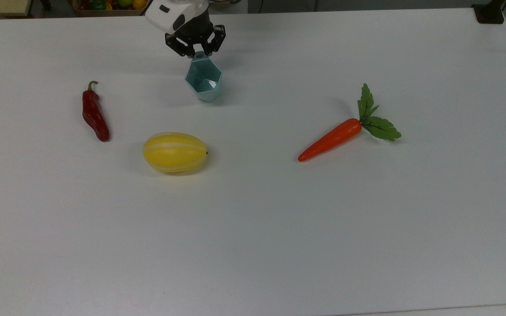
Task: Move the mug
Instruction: 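Lower the mug onto the table and open the gripper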
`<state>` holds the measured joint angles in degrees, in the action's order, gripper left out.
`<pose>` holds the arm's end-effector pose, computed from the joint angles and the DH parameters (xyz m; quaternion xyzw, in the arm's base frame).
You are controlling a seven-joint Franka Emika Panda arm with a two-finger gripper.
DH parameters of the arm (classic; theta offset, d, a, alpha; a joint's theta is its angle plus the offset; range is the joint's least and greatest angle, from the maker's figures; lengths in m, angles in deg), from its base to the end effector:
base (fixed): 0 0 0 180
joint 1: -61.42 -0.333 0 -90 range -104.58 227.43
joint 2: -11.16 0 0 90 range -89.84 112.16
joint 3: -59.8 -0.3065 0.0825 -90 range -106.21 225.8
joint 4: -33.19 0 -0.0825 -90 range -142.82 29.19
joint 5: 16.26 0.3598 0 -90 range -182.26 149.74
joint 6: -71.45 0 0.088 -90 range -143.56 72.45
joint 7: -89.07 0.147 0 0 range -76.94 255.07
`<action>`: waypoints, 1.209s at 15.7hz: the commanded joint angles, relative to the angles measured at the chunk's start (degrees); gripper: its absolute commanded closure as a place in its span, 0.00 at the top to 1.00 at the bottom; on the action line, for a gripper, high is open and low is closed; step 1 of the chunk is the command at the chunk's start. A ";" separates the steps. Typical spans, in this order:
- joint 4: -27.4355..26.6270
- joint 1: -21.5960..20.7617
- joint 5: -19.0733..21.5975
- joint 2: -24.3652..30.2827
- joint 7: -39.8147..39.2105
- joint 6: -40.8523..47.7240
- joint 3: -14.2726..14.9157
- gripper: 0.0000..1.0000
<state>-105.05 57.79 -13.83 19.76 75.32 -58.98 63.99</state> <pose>0.4555 -0.0018 0.3365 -0.9946 -0.1016 -0.0093 0.0207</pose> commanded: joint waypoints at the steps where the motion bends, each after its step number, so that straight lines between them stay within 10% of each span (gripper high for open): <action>1: -2.74 0.21 -0.76 1.69 2.76 -1.94 -0.14 0.04; 6: -2.48 0.21 -0.76 1.86 2.84 -1.41 -0.23 0.43; 10: -2.04 -0.14 -0.67 2.39 5.38 -0.45 -0.23 0.95; 19: 17.00 -0.41 -0.05 3.09 9.07 22.64 -0.23 1.00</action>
<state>-96.21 57.64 -13.83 22.21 81.37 -45.31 63.97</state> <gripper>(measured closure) 0.000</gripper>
